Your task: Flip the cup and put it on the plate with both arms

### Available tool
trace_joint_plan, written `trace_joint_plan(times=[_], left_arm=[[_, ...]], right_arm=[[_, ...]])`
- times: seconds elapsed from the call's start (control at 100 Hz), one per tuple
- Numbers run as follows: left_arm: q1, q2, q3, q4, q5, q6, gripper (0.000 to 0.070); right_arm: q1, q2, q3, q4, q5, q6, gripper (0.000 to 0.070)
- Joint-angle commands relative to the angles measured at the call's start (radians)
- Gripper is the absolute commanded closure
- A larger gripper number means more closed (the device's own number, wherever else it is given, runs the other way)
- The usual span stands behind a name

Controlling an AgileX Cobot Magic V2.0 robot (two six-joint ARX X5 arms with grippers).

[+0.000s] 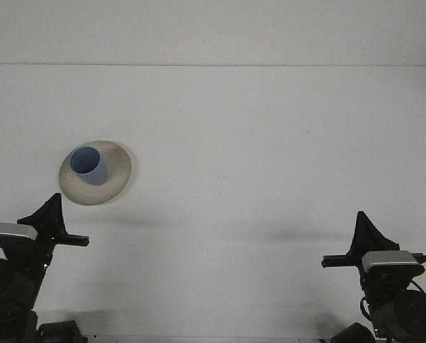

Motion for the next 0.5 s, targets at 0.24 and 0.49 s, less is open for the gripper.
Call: trace_joint_plan(times=[0.24,0.49], left_arm=[[0.002,-0.035,0.013,0.008,-0.003,-0.006,0.0687],[0.002,-0.039,0.013,0.008,-0.003,-0.006,0.0687]], right_arm=[[0.005,0.001,0.006,0.006,0.002,0.007,0.0700],[0.005,0.001,0.006,0.006,0.002,0.007,0.0700]])
